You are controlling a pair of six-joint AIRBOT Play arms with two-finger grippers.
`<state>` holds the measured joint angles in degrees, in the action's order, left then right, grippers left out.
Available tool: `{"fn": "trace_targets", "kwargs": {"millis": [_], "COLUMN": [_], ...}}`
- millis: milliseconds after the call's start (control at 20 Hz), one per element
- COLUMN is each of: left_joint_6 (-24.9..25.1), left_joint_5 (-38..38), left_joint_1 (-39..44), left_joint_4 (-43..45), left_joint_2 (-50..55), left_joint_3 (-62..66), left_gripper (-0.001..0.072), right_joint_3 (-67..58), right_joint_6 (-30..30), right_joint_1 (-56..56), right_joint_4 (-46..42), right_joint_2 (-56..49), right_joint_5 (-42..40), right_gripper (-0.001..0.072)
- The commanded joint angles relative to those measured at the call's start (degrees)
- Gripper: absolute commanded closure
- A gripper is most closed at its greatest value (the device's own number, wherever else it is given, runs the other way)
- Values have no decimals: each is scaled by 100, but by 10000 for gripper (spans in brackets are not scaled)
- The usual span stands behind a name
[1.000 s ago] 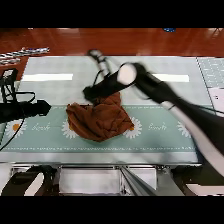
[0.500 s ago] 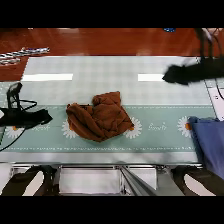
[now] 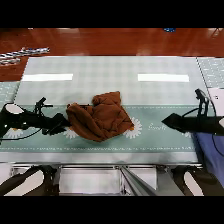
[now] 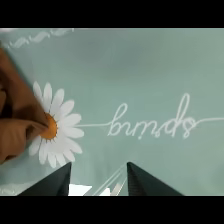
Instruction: Fold the shirts.
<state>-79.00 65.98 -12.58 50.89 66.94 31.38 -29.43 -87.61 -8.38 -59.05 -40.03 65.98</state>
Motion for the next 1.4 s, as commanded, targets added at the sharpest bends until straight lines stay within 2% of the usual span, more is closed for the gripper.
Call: {"fn": "trace_targets", "kwargs": {"millis": [0,250,300,350,400,650,1050,1100,1150,1200,1250,1350], "left_joint_6": [208,203,203,208,225,358,356,354,354,352,358,356], "left_joint_5": [-531,-1375,-1414,-1403,-1388,-1080,-981,-981,-981,-981,-949,-741], "left_joint_1": [111,909,1008,1047,1047,1045,1034,1034,1034,1034,1032,802], "left_joint_4": [-651,-706,-706,-699,-699,-699,-699,-699,-699,-704,-702,-702], "left_joint_2": [398,612,662,691,688,673,643,643,643,640,621,411], "left_joint_3": [-24,-13,4,17,22,92,92,92,92,94,120,361], "left_gripper": [200,201,237,494,691,689,689,689,689,689,689,689], "right_joint_3": [463,761,778,776,776,601,-776,-938,-1106,-1252,-1416,-1937], "right_joint_6": [72,192,184,166,142,389,407,389,389,525,953,1043], "right_joint_1": [-37,-22,76,273,542,1759,2745,2848,2973,3073,3150,3086], "right_joint_4": [72,734,793,828,929,2223,2463,2468,2465,2463,2459,2081], "right_joint_2": [227,107,-13,-179,-413,-1895,-3711,-3880,-4030,-4124,-4124,-3910], "right_joint_5": [24,-20,-50,-205,-444,-1648,-2046,-2041,-2041,-2039,-1982,-1615], "right_gripper": [302,303,303,307,307,307,308,326,420,560,684,684]}}
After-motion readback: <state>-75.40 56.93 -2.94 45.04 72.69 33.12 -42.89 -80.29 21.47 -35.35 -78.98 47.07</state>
